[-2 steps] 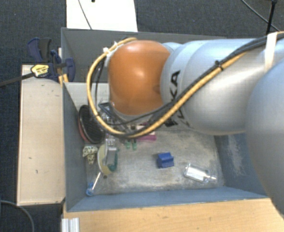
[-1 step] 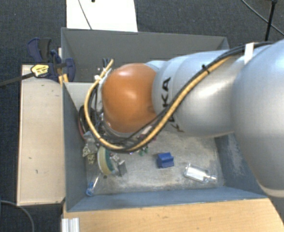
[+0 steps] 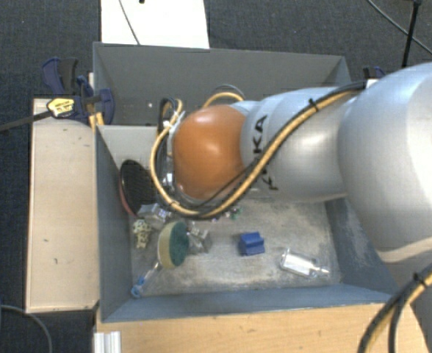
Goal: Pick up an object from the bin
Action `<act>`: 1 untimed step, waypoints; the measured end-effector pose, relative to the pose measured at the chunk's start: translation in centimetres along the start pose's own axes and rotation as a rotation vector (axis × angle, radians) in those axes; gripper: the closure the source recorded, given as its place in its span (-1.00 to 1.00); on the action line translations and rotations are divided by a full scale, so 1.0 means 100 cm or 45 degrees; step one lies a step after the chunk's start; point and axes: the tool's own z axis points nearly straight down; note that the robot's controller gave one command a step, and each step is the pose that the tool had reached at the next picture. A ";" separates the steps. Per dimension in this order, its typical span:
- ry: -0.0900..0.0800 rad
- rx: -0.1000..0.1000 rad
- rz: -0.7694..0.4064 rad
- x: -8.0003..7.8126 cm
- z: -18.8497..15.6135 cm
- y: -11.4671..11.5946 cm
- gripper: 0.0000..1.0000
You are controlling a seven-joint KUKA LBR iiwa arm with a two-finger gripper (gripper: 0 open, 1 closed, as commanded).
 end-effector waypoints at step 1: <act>0.000 -0.002 0.006 -0.001 -0.002 0.001 1.00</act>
Offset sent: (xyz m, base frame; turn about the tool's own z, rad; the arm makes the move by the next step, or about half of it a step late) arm 0.0000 0.0000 0.0000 0.0000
